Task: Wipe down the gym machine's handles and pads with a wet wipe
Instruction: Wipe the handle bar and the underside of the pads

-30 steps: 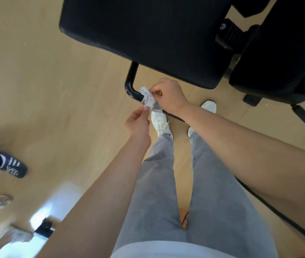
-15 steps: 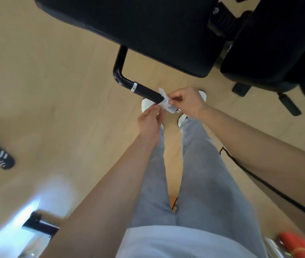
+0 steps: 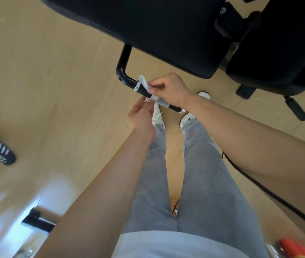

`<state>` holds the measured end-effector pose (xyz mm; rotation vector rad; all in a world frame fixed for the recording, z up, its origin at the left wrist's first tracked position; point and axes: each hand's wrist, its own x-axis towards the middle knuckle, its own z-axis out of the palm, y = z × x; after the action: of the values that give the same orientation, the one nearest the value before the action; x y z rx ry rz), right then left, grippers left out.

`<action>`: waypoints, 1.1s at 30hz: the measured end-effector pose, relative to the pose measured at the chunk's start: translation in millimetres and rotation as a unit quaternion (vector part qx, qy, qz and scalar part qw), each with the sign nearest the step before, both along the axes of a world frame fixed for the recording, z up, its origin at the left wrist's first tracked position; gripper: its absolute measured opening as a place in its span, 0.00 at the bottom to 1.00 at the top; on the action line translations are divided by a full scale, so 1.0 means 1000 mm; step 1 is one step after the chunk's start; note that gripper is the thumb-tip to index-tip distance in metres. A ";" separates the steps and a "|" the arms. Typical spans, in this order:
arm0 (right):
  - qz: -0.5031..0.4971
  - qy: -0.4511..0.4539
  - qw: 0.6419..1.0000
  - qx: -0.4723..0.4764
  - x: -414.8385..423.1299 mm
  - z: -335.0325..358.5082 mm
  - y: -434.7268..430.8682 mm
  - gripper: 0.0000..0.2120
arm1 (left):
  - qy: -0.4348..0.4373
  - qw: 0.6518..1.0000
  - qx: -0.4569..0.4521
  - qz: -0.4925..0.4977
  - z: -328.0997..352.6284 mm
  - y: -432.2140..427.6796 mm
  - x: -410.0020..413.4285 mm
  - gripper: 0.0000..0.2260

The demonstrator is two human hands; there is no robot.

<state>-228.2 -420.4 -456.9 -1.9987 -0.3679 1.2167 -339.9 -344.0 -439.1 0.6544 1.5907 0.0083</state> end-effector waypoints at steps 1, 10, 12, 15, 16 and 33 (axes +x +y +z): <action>-0.003 0.000 1.000 0.014 0.002 0.001 0.010 0.10 | 0.001 1.000 0.015 0.019 0.001 0.008 0.001 0.11; -0.028 0.059 0.998 0.013 0.003 -0.005 -0.004 0.12 | -0.028 0.998 -0.002 0.050 0.001 0.006 0.005 0.06; -0.028 0.078 0.997 -0.002 0.002 -0.009 -0.019 0.12 | -0.028 0.999 -0.034 0.027 -0.002 0.000 0.003 0.07; -0.011 0.081 0.996 -0.046 0.001 -0.012 -0.043 0.11 | -0.021 0.996 -0.082 -0.040 -0.006 -0.013 0.000 0.10; -0.005 0.072 0.995 -0.069 0.000 -0.013 -0.051 0.10 | -0.015 0.993 -0.093 -0.065 -0.006 -0.018 -0.002 0.10; -0.174 0.087 0.980 -0.042 0.010 -0.009 -0.004 0.06 | -0.039 0.995 -0.030 -0.083 -0.008 0.037 0.000 0.10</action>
<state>-218.0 -424.8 -465.7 -1.9073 0.1183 1.1845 -339.8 -306.9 -446.8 0.7290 1.4521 -0.1343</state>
